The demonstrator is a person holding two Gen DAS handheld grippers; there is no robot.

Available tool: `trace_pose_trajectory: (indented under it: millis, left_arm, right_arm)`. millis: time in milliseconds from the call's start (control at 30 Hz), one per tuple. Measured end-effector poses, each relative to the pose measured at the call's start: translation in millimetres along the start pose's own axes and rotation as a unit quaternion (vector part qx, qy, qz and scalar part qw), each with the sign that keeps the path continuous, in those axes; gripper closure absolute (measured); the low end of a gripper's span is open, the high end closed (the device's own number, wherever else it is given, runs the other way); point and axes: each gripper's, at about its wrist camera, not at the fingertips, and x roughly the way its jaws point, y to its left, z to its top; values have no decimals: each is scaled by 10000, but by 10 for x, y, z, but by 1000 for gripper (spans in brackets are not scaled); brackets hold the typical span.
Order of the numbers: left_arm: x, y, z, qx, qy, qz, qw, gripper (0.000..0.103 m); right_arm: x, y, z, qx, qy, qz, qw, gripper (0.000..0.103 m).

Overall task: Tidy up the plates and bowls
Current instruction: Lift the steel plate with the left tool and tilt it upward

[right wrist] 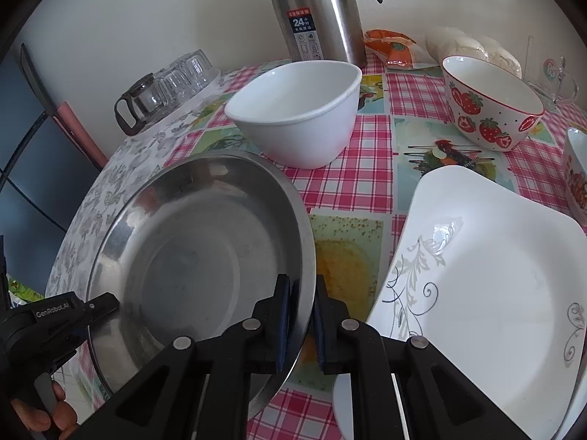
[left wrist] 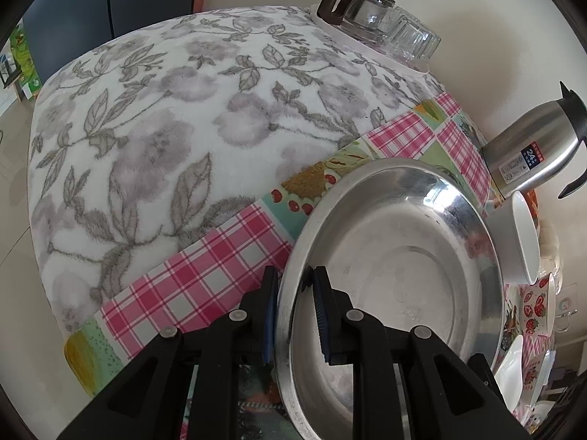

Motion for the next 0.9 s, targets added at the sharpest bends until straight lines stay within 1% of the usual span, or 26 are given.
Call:
trace_pose_trajectory:
  millis: [133,267,433,500,600,700,900]
  left_arm:
    - [-17,46,-5,-81,30,-85,9999,84]
    - [-52,78,-23,-121,15,-68,9999,84]
    - [-151,85,-23,-123,-67,-117,9998,84]
    - [-203,88,-18,-122,-97,-204,9997,84]
    - [-231,126,-15,-270,-23,-421,9987,84]
    - [-265,137,-19,-354,-7,-541,9979,84]
    - [-449,142,16,-434,-185,-806,9956,84]
  right_arm:
    - [-16,12,10,42,52,-18,10000,91]
    - [-68,15,13,93,60,63,9999,91]
    - [-190,82,44,-18,-33,80,10000,91]
    - [-249,93,68,-7,-77,150,9999,90]
    - [-340,89,109,30,-132,235,9996,90]
    - [-426,76,144,39,-197,343,9992,90]
    - [-593,110,191,-61,-340,425,9985,89]
